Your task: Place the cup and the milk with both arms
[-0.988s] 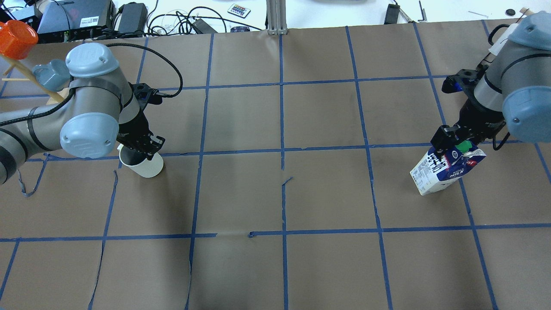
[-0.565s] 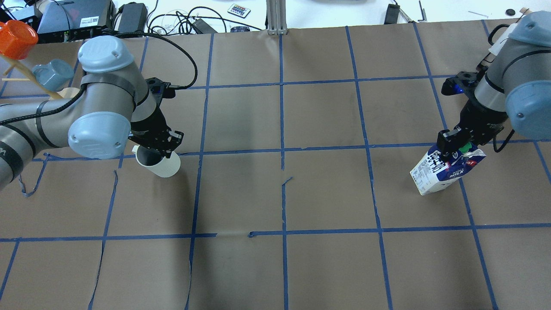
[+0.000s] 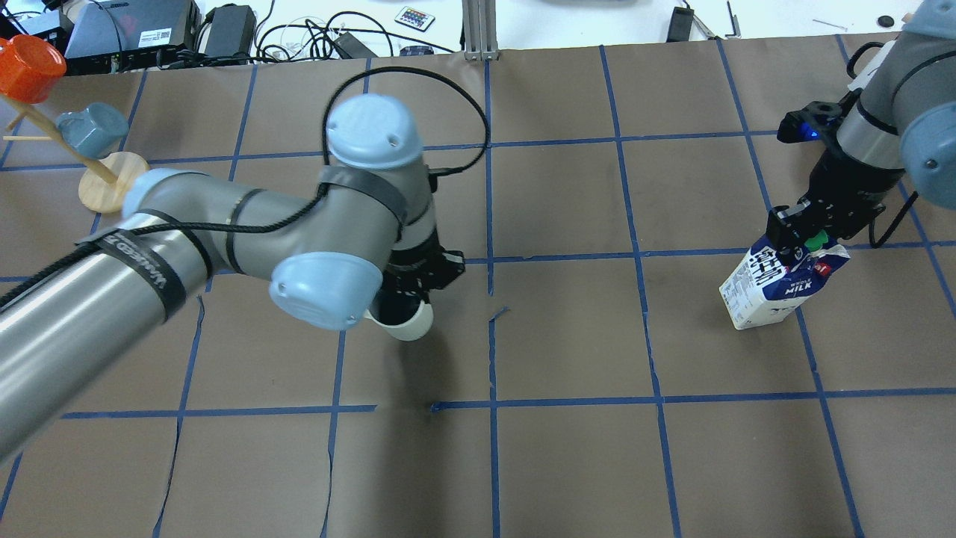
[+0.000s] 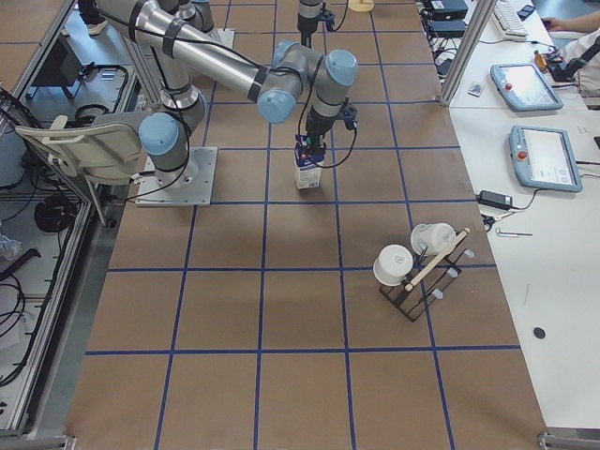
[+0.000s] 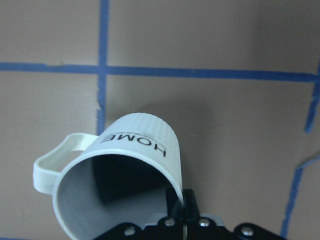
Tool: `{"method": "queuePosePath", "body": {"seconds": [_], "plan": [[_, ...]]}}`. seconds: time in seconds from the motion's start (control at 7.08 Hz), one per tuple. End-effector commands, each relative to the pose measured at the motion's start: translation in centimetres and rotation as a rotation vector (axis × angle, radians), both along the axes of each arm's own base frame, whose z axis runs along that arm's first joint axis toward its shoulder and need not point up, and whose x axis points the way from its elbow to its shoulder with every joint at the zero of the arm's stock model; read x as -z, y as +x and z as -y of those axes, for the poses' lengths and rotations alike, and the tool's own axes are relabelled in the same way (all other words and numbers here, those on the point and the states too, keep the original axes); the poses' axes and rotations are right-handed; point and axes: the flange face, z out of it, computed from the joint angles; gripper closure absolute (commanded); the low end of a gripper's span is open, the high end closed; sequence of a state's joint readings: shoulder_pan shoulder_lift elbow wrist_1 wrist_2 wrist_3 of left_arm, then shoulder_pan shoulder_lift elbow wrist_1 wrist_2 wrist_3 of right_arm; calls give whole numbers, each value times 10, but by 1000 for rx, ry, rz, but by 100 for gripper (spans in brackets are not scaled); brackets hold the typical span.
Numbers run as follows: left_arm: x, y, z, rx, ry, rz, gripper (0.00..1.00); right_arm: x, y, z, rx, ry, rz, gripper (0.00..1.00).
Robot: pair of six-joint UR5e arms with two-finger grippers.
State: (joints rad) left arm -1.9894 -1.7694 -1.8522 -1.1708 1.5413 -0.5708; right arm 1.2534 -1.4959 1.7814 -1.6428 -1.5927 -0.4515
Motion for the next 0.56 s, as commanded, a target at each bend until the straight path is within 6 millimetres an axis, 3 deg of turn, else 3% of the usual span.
{"method": "queuePosePath", "body": {"seconds": [0.0, 0.14, 0.28, 0.42], "plan": [[2, -75, -57, -71, 24, -35, 100, -36, 24, 17, 85, -36, 7, 89], [5, -85, -72, -41, 33, -14, 100, -37, 42, 19, 170, -41, 35, 90], [11, -85, -70, -24, 35, -6, 100, -33, 68, 22, 196, -28, 34, 93], [16, -88, -65, -6, 33, -8, 88, -38, 90, 23, 201, -37, 26, 94]]}}
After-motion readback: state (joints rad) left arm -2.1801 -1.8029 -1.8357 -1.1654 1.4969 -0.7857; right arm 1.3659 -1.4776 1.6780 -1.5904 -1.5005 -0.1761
